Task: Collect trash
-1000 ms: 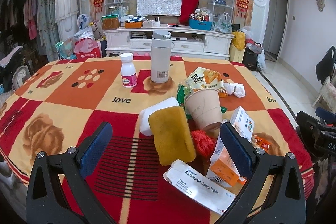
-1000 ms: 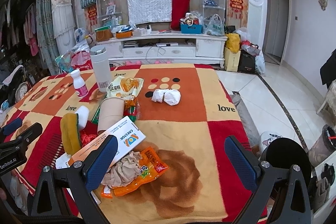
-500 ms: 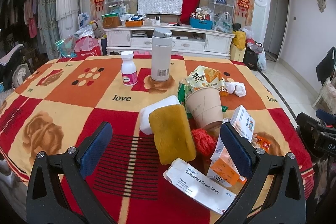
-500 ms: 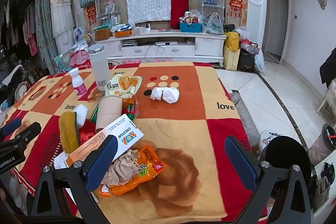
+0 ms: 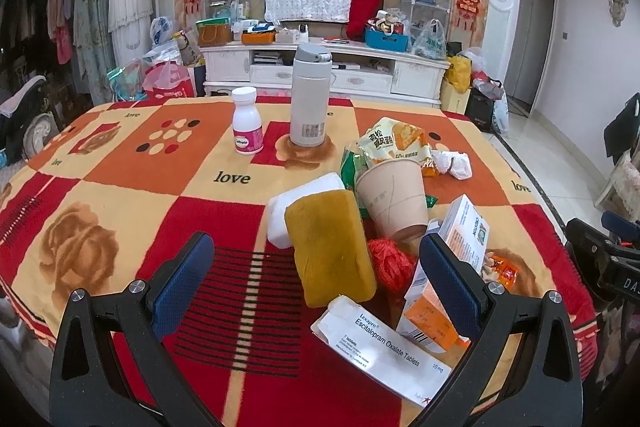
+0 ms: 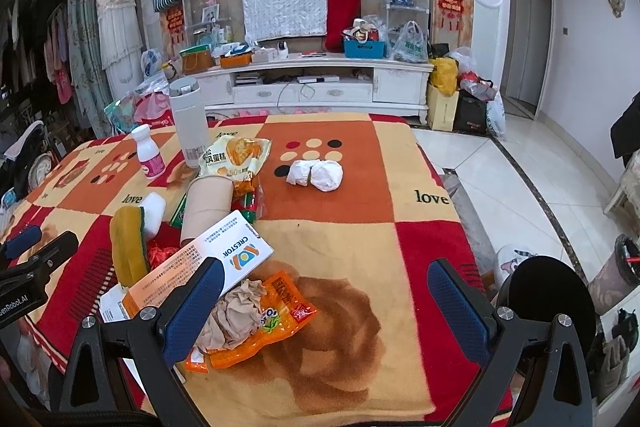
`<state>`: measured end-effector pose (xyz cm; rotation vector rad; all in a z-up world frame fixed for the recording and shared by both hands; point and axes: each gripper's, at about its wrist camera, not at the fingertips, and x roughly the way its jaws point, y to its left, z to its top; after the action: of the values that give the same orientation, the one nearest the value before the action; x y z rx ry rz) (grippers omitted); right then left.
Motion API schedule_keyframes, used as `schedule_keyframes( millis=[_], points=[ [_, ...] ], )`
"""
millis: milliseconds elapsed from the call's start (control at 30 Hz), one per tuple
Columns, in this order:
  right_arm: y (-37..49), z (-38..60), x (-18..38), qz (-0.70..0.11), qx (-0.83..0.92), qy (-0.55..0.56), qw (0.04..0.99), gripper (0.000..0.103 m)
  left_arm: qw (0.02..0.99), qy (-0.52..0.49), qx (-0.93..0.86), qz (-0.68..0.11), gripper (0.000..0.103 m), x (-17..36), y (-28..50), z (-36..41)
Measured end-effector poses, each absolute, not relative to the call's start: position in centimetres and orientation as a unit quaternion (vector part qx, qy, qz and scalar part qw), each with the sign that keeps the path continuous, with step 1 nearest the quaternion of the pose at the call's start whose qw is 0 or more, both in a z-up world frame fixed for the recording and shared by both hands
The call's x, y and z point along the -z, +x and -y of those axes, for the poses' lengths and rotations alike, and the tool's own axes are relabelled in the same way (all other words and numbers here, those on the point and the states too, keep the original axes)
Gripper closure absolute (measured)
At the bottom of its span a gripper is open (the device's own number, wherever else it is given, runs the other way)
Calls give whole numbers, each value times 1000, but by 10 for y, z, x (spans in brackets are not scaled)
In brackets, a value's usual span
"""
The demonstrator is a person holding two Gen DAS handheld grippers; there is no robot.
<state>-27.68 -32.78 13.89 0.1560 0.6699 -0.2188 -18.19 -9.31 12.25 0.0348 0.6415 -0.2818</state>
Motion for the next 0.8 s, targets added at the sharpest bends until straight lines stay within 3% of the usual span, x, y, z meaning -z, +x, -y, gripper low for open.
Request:
schedule_keyframes(
  millis=[800],
  points=[
    [-266,320,-123,-356,75,86,927,2,934,19,121,-336,1,-109,-171,89]
  ],
)
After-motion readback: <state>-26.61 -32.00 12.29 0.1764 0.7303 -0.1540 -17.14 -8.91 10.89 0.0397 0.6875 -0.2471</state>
